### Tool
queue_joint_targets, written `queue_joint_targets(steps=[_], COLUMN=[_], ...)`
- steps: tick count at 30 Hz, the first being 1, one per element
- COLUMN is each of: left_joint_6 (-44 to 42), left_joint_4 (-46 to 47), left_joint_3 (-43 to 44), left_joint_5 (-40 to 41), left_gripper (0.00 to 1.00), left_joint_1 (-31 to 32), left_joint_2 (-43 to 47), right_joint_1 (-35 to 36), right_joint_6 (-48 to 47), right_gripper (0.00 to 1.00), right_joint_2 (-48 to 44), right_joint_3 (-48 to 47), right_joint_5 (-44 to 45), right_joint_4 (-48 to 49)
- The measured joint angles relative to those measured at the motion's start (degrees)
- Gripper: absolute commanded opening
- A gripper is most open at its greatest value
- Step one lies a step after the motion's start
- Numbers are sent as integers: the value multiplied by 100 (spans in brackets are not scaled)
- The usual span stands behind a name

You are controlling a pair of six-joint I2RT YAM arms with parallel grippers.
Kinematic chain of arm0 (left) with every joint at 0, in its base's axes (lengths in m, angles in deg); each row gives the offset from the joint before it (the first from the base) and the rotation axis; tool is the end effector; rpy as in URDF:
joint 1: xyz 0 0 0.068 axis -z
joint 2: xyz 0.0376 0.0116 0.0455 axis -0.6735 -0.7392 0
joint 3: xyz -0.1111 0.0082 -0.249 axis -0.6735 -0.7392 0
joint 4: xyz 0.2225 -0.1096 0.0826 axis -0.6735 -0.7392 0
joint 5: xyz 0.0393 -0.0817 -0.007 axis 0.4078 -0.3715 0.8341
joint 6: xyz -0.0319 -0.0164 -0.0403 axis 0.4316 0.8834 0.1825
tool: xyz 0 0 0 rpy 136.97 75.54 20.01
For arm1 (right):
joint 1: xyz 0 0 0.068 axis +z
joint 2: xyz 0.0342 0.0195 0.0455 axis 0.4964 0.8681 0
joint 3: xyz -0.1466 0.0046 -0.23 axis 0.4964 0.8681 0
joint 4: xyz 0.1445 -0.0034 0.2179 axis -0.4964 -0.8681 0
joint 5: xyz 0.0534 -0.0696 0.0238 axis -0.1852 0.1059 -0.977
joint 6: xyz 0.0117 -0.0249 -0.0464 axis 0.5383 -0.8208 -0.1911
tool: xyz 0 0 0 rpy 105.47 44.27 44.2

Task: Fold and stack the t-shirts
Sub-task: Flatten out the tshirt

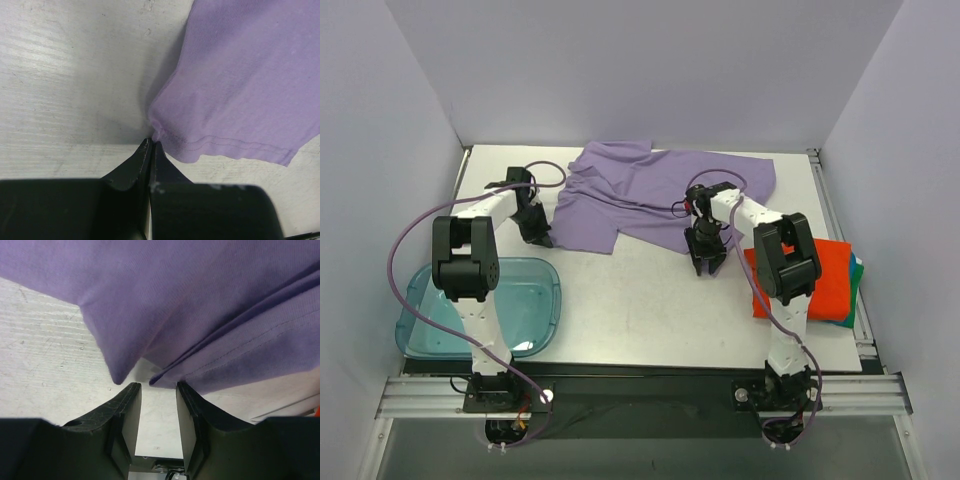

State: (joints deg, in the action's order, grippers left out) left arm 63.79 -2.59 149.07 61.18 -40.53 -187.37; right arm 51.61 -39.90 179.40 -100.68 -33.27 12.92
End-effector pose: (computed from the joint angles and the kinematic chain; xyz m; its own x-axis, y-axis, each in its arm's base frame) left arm 0.4061 -0.0187 0.1613 -0.9216 -0.3380 -0.1909 -0.2880 0.9250 -0.2478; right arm 0.3773 0.1559 0.1558 -0.9639 -0.1947 -0.1816 -0.2231 0.9630 0.1515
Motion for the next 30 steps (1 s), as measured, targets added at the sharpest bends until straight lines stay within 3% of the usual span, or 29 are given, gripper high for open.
queue_joint_targets(steps=[14,24,30], left_joint_6=[0,20,59], left_joint_4=[2,-42,-55], left_joint_3=[0,87,214], left_joint_5=[-33,-243,-466], left_gripper=[0,0,0], left_joint_1=[-26,-96,-114], left_joint_2=[2,181,494], right_joint_1=[0,-83,-516], right_joint_6=[4,166,402], right_gripper=[2,0,0], right_joint_2=[48,15,-551], right_joint_3=[-68,-221,-240], right_joint_5=[339,101,-249], right_joint_4=[13,-240,-542])
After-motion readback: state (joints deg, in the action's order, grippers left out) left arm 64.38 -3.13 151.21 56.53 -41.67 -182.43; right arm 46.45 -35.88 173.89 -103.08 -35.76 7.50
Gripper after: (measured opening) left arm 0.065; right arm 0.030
